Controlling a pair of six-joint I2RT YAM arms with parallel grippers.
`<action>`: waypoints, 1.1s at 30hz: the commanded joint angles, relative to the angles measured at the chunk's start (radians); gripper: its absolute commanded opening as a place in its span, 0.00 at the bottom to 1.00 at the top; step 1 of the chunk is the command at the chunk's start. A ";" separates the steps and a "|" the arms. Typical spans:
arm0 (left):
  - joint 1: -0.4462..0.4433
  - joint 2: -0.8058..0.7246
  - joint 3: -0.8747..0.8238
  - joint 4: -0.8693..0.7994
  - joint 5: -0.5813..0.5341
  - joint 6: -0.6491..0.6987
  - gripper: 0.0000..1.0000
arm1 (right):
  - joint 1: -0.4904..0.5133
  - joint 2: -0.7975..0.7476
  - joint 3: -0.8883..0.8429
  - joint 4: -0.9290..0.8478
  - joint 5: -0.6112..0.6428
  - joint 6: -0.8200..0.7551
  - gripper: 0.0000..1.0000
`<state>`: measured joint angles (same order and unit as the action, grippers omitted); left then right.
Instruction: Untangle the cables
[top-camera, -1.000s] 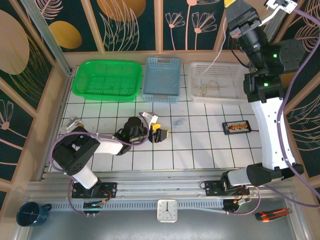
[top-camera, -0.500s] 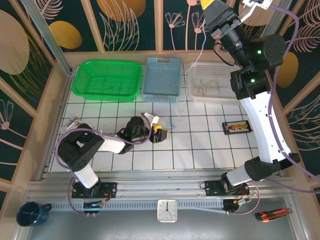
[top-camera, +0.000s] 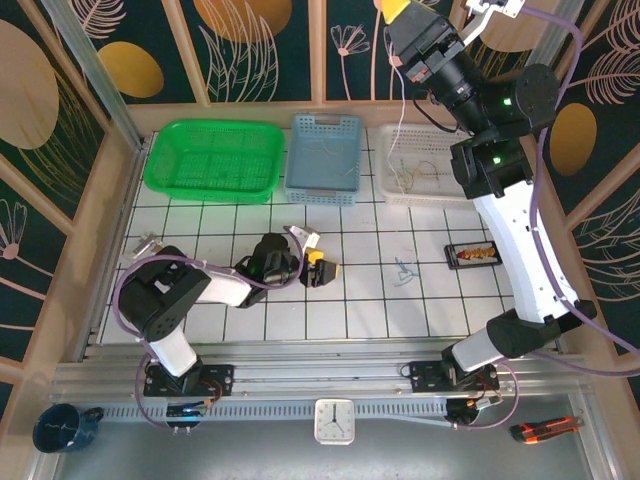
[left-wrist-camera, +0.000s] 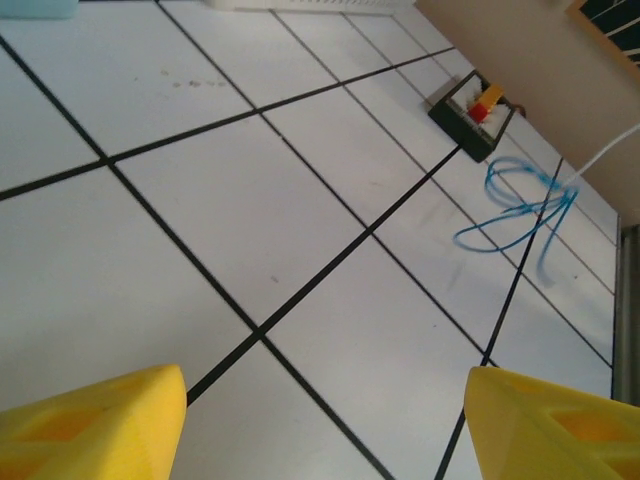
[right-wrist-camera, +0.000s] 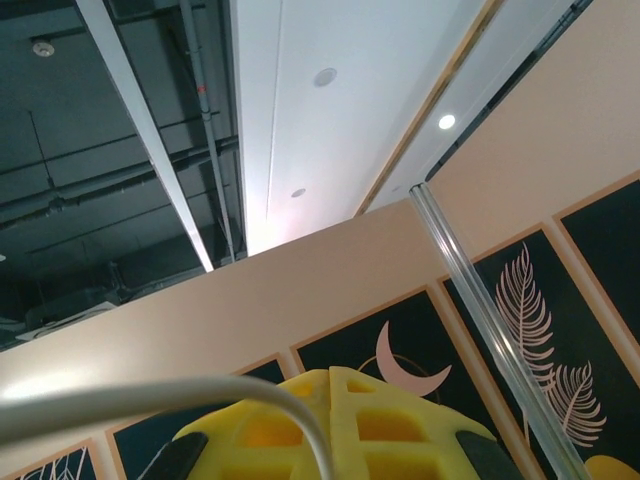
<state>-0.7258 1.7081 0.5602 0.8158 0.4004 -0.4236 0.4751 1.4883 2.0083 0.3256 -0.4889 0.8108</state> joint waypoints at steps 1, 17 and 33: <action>-0.004 -0.034 0.042 0.006 0.050 0.001 0.74 | 0.014 -0.023 -0.008 0.021 -0.005 -0.020 0.00; -0.027 -0.136 0.055 0.045 0.094 -0.037 0.78 | 0.089 -0.038 -0.139 0.040 0.006 -0.047 0.00; -0.028 -0.138 0.110 0.051 0.089 -0.041 0.79 | 0.146 -0.060 -0.255 0.066 0.018 -0.048 0.00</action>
<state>-0.7486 1.5551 0.6315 0.8188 0.4717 -0.4545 0.6083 1.4666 1.7573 0.3412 -0.4793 0.7830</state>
